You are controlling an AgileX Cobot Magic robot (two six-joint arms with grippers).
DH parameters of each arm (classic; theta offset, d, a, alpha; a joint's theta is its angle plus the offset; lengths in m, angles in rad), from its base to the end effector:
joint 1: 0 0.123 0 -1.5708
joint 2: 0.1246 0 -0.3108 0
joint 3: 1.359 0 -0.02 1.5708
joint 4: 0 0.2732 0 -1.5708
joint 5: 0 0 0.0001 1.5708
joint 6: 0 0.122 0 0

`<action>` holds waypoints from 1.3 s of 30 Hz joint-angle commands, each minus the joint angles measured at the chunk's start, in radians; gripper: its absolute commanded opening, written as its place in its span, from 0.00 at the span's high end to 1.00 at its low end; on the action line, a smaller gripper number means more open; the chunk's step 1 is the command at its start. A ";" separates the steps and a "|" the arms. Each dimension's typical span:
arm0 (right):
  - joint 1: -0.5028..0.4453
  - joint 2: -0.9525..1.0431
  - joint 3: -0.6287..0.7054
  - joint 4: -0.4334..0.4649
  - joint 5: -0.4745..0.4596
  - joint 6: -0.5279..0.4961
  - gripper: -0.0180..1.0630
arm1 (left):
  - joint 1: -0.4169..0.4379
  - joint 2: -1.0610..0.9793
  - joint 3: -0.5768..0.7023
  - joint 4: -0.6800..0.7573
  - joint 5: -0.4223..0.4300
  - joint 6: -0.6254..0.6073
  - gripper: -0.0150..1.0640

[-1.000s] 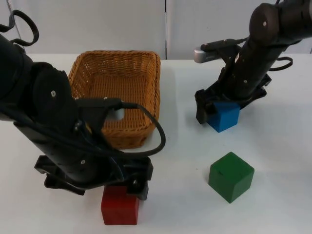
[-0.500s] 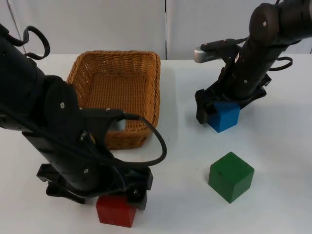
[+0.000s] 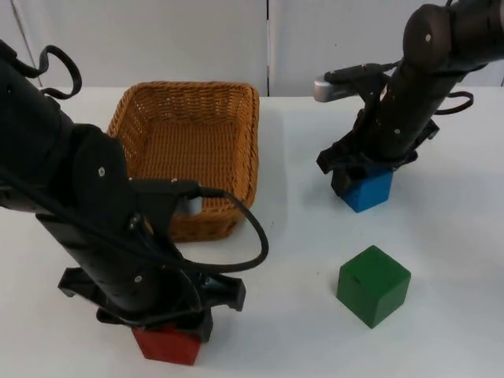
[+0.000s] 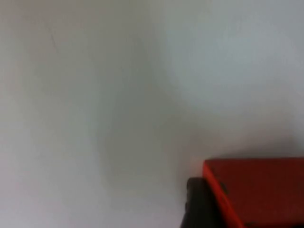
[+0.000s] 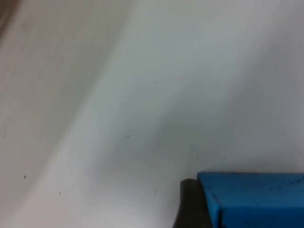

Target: Pick up one cube with each hand and place exactly two cubes into the same basket, leaving the remaining cube outside.

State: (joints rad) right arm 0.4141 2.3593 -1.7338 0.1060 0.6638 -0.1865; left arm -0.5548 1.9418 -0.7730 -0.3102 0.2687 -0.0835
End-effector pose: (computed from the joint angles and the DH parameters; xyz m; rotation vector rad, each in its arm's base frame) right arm 0.4865 0.2225 0.0766 -0.7270 2.6830 0.1705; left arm 0.2683 -0.1779 0.0463 0.2675 2.9470 -0.2635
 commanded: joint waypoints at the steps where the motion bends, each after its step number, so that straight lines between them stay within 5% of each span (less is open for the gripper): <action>1: -0.003 -0.047 -0.007 0.005 0.011 -0.008 0.99 | -0.007 -0.015 0.006 -0.009 0.035 0.007 0.85; 3: -0.003 -0.095 -0.007 0.002 0.019 -0.008 0.98 | -0.007 -0.049 0.006 0.006 0.035 0.014 0.98; 20: -0.003 -0.453 -0.007 0.002 0.079 -0.012 0.98 | -0.007 -0.502 0.006 0.120 0.152 0.014 0.98; 39: -0.003 -0.475 -0.007 0.004 0.116 -0.012 0.98 | -0.003 -0.539 0.006 0.138 0.168 0.014 0.98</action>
State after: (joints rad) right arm 0.4141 1.8987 -1.7338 0.1060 0.7793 -0.1925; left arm -0.5548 1.4124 -0.7671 -0.1768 0.4371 -0.0682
